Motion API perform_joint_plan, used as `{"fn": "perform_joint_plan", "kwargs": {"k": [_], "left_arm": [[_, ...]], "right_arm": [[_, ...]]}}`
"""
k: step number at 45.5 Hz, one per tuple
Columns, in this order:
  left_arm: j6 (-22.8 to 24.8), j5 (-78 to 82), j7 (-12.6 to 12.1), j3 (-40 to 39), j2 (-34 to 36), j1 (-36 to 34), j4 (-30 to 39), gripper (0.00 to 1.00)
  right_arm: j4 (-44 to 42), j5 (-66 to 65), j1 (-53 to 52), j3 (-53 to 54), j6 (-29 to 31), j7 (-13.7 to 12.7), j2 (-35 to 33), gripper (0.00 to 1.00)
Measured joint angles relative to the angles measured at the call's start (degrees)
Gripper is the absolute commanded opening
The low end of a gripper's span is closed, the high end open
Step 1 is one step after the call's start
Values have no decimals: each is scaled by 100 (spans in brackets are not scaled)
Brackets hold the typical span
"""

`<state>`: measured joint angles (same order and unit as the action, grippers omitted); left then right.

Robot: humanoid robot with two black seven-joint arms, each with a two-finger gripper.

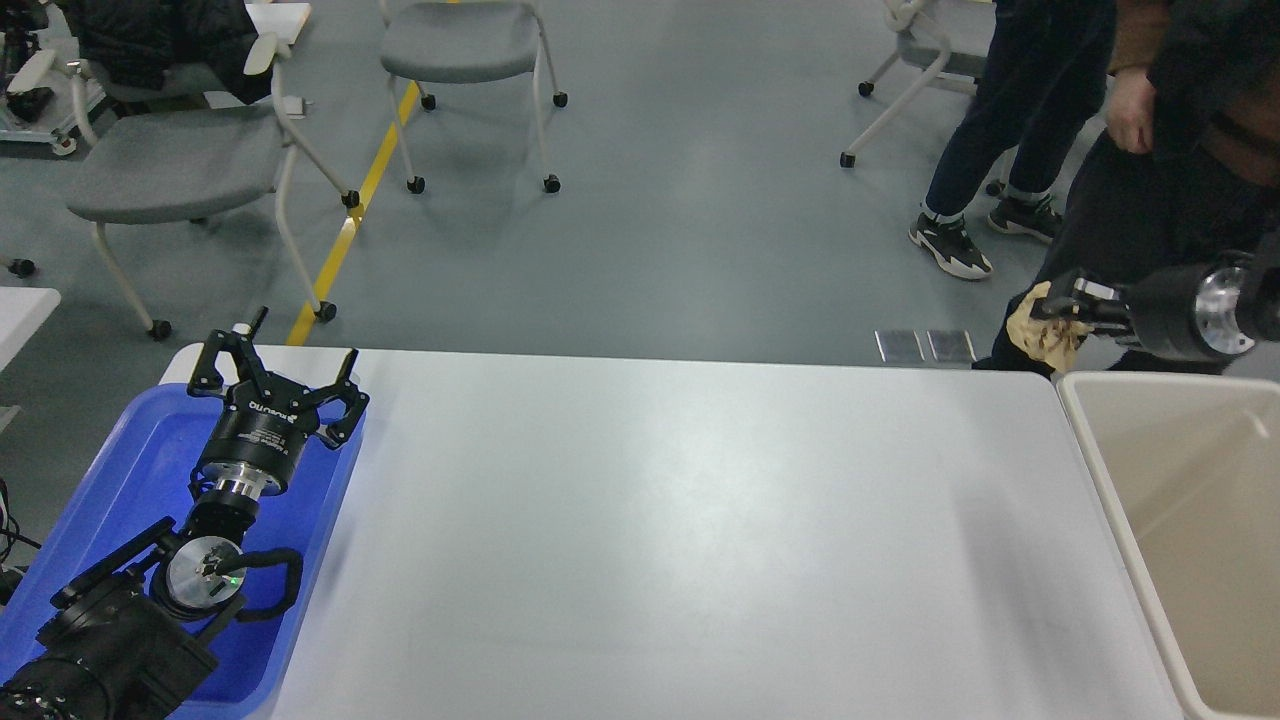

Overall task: Tidy desktop
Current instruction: 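Lift the paper and carry it toward the beige bin, then lower the right gripper into the bin and release the paper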

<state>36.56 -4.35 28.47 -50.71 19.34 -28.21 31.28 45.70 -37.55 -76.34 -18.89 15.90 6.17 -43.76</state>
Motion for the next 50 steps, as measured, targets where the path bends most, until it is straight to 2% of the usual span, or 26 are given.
{"fn": "perform_joint_plan", "kwargs": {"k": [3,12,19,25,32,36,42,50], "left_arm": [[0,-2,0,0,1,0,-1,100],[0,-1,0,0,0,0,0,100],[0,-1,0,0,0,0,-1,100],[-1,-3,0,0,0,0,-3,100],[-8,-2,0,0,0,0,-3,100],[-9,-2,1,0,0,0,-2,100],[-9,-4,1,0,0,0,-1,100],[-12,-5,1,0,0,0,-2,100]], "right_arm": [[-483,95,281,299,-132,2,171,0],[-2670,867,1317,1408,-703,-33,1118,0],[-3583,1792,1796,1825,-1278,-203,1582,0],[-3964,2703,2039,2069,-1723,-543,1793,0],[-4198,3822,2202,2634,-2361,-1208,1929,0],[-4267,4195,2265,3022,-2604,-1497,1970,0],[-4328,4547,2388,3617,-2868,-1795,2009,0],[-4360,4766,2574,4098,-3016,-1982,2043,0]]}}
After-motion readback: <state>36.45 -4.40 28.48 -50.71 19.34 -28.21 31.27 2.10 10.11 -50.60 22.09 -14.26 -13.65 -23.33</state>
